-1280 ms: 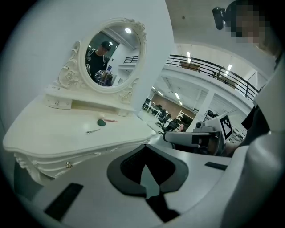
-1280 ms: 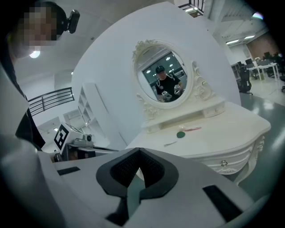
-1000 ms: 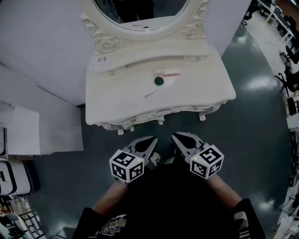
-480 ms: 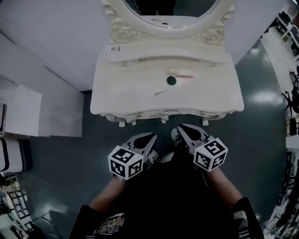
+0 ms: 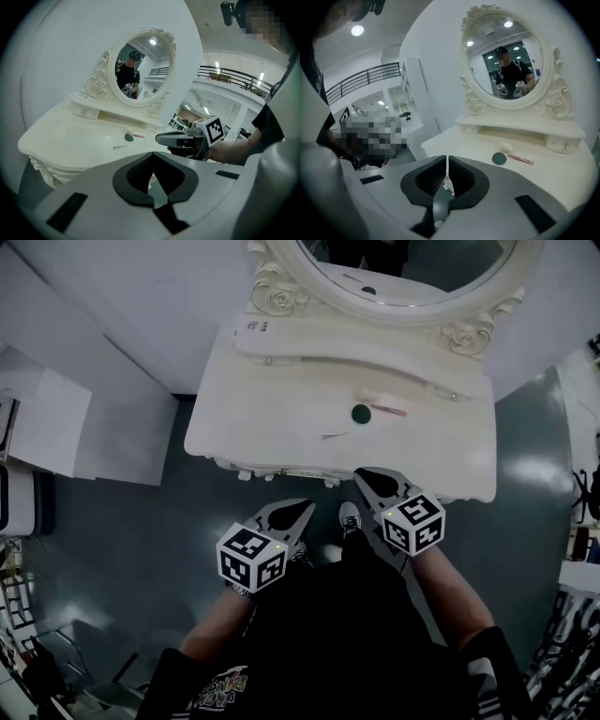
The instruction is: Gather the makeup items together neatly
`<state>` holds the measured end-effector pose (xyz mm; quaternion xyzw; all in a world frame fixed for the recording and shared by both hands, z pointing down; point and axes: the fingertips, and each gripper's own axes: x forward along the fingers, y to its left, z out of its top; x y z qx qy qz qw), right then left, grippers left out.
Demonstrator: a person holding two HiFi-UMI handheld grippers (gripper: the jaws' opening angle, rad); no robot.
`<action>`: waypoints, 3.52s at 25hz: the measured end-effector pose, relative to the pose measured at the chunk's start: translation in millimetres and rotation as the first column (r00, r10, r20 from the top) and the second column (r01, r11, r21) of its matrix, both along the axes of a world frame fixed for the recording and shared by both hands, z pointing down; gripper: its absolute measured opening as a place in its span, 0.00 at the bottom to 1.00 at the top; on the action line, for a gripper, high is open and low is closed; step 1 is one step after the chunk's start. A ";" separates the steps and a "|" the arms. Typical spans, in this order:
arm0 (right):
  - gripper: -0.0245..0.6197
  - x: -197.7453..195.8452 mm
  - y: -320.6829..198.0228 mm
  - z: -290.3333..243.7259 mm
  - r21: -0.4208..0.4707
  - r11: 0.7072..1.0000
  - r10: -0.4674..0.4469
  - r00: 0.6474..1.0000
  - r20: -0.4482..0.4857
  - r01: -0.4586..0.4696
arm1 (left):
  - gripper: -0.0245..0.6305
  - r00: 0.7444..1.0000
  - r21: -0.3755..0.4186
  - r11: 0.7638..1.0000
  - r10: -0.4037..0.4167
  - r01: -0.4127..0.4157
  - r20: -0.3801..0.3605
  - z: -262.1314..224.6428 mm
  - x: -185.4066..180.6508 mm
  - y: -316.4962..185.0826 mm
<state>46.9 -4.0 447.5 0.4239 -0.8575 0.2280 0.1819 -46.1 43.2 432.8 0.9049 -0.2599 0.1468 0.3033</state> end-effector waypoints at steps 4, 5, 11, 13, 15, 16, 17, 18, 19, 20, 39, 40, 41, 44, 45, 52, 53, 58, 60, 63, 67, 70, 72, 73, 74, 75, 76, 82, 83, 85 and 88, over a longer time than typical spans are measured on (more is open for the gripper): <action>0.09 0.6 -32.7 24.7 -0.012 0.992 -0.124 0.988 -0.093 0.123 | 0.05 1.000 -0.018 1.000 -0.023 0.024 0.009 4.8 9.3 -11.2; 0.09 1.3 -41.4 32.1 -0.017 0.988 -0.156 0.980 -0.125 0.155 | 0.05 0.999 -0.022 0.999 -0.031 0.031 0.010 5.2 11.7 -13.9; 0.19 -8.1 -81.2 76.1 -0.056 0.925 -0.373 0.869 -0.324 0.376 | 0.05 0.998 -0.049 0.997 -0.058 0.060 0.027 12.2 18.3 -22.9; 0.19 -11.9 -90.7 92.7 -0.083 0.887 -0.449 0.805 -0.388 0.454 | 0.05 0.996 -0.059 0.995 -0.076 0.078 0.038 16.6 17.0 -24.9; 0.19 -14.6 -99.2 108.4 -0.116 0.841 -0.520 0.731 -0.441 0.529 | 0.05 0.994 -0.066 0.993 -0.096 0.099 0.049 20.1 15.3 -26.5; 0.19 -15.9 -102.0 116.2 -0.136 0.817 -0.554 0.697 -0.456 0.560 | 0.05 0.993 -0.069 0.992 -0.104 0.108 0.054 21.8 14.5 -27.0; 0.19 -17.0 -104.5 123.5 -0.155 0.795 -0.582 0.665 -0.467 0.587 | 0.05 0.992 -0.074 0.990 -0.112 0.117 0.059 23.6 14.0 -27.2; 0.19 -17.7 -107.1 130.1 -0.171 0.775 -0.606 0.639 -0.474 0.608 | 0.05 0.991 -0.080 0.989 -0.120 0.125 0.061 25.3 13.6 -27.4; 0.19 -18.1 -109.7 135.8 -0.186 0.759 -0.625 0.617 -0.478 0.625 | 0.05 0.990 -0.087 0.987 -0.128 0.133 0.061 26.9 13.4 -27.6; 0.19 -18.5 -112.0 140.9 -0.200 0.743 -0.643 0.599 -0.478 0.638 | 0.05 0.989 -0.094 0.985 -0.136 0.142 0.060 28.2 13.1 -27.9; 0.10 -0.6 -115.5 146.4 -0.272 0.712 -0.697 0.604 -0.388 0.647 | 0.05 0.988 -0.126 0.980 -0.150 0.153 0.032 31.8 17.0 -38.7; 0.10 7.4 -114.0 142.7 -0.268 0.725 -0.684 0.618 -0.387 0.634 | 0.05 0.990 -0.126 0.982 -0.138 0.141 0.031 31.2 19.1 -39.1; 0.10 17.2 -112.2 139.0 -0.264 0.739 -0.669 0.633 -0.388 0.620 | 0.05 0.992 -0.126 0.984 -0.125 0.127 0.030 31.0 21.9 -39.4; 0.10 56.7 -105.3 130.4 -0.265 0.781 -0.623 0.673 -0.399 0.566 | 0.05 0.996 -0.124 0.989 -0.082 0.085 0.027 30.8 32.7 -41.0; 0.10 72.7 -102.8 129.1 -0.269 0.793 -0.608 0.682 -0.407 0.546 | 0.05 0.997 -0.123 0.990 -0.068 0.071 0.026 30.7 36.9 -41.7; 0.10 182.2 -89.0 132.8 -0.316 0.852 -0.523 0.712 -0.468 0.418 | 0.05 1.000 -0.126 0.992 0.019 -0.016 0.021 31.9 72.5 -44.4; 0.10 194.8 -87.2 134.8 -0.325 0.851 -0.525 0.703 -0.480 0.413 | 0.05 0.999 -0.125 0.992 0.027 -0.024 0.021 31.9 78.1 -44.9; 0.10 243.1 -83.2 146.4 -0.360 0.836 -0.549 0.659 -0.514 0.415 | 0.05 0.999 -0.130 0.991 0.044 -0.040 0.027 33.5 100.1 -47.8; 0.10 253.6 -82.0 150.2 -0.373 0.828 -0.560 0.655 -0.507 0.419 | 0.05 0.998 -0.134 0.990 0.045 -0.041 0.031 34.7 107.4 -48.7; 0.10 263.7 -82.5 156.8 -0.375 0.818 -0.575 0.648 -0.500 0.436 | 0.05 0.998 -0.138 0.990 0.044 -0.039 0.033 36.3 118.3 -50.0; 0.10 266.1 -82.2 160.9 -0.361 0.814 -0.580 0.651 -0.489 0.454 | 0.05 0.999 -0.138 0.990 0.038 -0.033 0.035 37.6 128.2 -52.9; 0.10 266.6 -80.9 160.1 -0.371 0.809 -0.588 0.642 -0.492 0.457 | 0.05 0.999 -0.134 0.991 0.032 -0.027 0.036 37.5 132.6 -55.0; 0.10 266.6 -79.7 160.3 -0.374 0.804 -0.595 0.636 -0.491 0.463 | 0.05 0.999 -0.130 0.991 0.027 -0.022 0.037 36.8 135.1 -55.8; 0.10 266.5 -79.0 160.1 -0.375 0.800 -0.600 0.635 -0.487 0.468 | 0.05 0.999 -0.127 0.992 0.025 -0.020 0.037 36.0 136.1 -56.2; 0.11 266.3 -78.2 159.1 -0.376 0.797 -0.604 0.636 -0.481 0.473 | 0.05 0.999 -0.124 0.992 0.022 -0.017 0.038 35.2 136.9 -56.7; 0.13 266.2 -77.6 157.1 -0.376 0.795 -0.607 0.637 -0.476 0.476 | 0.05 0.999 -0.121 0.993 0.020 -0.015 0.038 34.3 137.4 -57.1; 0.16 266.2 -77.3 154.1 -0.373 0.794 -0.608 0.638 -0.473 0.479 | 0.05 0.999 -0.119 0.993 0.016 -0.012 0.038 33.6 137.6 -57.3; 0.20 245.8 -96.6 123.4 -0.294 0.831 -0.557 0.691 -0.461 0.473 | 0.05 0.999 -0.114 0.993 -0.016 0.020 0.031 32.2 136.0 -57.4; 0.20 237.1 -102.2 120.3 -0.286 0.833 -0.553 0.700 -0.452 0.473 | 0.05 0.999 -0.114 0.993 -0.022 0.025 0.030 32.0 136.1 -57.3; 0.20 217.6 -114.1 118.5 -0.278 0.822 -0.568 0.690 -0.448 0.496 | 0.05 0.999 -0.111 0.993 -0.031 0.034 0.031 31.1 135.8 -56.9; 0.20 190.9 -131.7 124.7 -0.291 0.783 -0.617 0.629 -0.472 0.550 | 0.05 0.998 -0.114 0.992 -0.051 0.054 0.033 31.4 132.2 -55.7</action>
